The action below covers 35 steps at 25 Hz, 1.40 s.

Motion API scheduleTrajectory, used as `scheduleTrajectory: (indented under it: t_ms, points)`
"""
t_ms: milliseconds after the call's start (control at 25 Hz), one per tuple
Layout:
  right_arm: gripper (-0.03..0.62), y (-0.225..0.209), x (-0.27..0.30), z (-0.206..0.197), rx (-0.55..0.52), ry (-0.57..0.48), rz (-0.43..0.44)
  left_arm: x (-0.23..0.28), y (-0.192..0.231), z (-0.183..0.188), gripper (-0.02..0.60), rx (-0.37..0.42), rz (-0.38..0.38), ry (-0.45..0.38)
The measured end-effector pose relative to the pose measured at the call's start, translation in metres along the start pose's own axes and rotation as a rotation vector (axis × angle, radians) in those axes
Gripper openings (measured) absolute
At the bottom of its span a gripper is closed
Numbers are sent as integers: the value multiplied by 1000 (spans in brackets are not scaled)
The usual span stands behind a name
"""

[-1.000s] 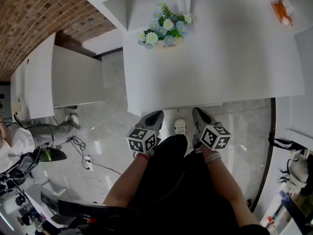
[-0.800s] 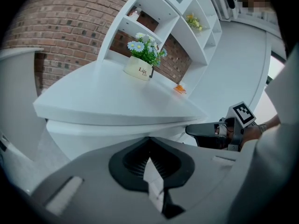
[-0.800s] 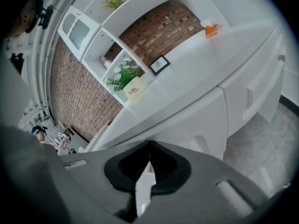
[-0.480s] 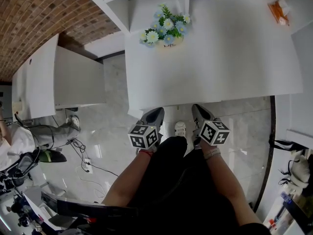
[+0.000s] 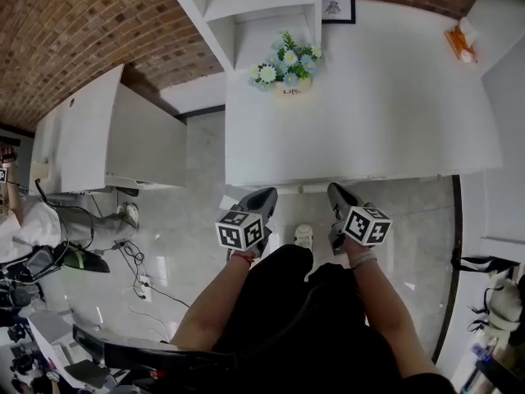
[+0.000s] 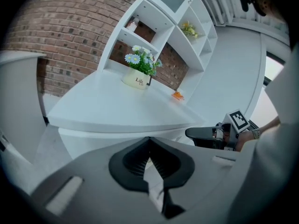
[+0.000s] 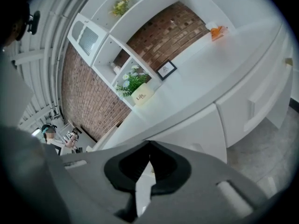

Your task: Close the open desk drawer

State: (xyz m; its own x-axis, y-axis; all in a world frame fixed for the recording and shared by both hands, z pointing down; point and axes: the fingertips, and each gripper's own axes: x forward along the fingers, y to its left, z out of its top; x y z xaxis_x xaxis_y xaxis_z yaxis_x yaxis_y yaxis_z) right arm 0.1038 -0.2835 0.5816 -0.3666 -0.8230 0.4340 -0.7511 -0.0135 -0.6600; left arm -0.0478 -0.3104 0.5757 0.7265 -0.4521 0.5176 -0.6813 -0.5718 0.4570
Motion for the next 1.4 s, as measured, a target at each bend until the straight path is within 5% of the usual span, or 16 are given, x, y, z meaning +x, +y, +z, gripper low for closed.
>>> scheduleTrajectory:
  t_ms: [320,760,1040,1400]
  points:
    - [2,19,-55,23,-251,-60,75,-41,-19,16,3,89,61,-117]
    - [2,74,-152,23,-606,-115,179,-128,-83,30,3,169,158,-388]
    - [2,92,-212,5,-670,-165,189,-174,-139,15,3,162,150,-503]
    - [2,110,-261,-22,-684,-205,220,-223,-170,-19,3,182,180,-552]
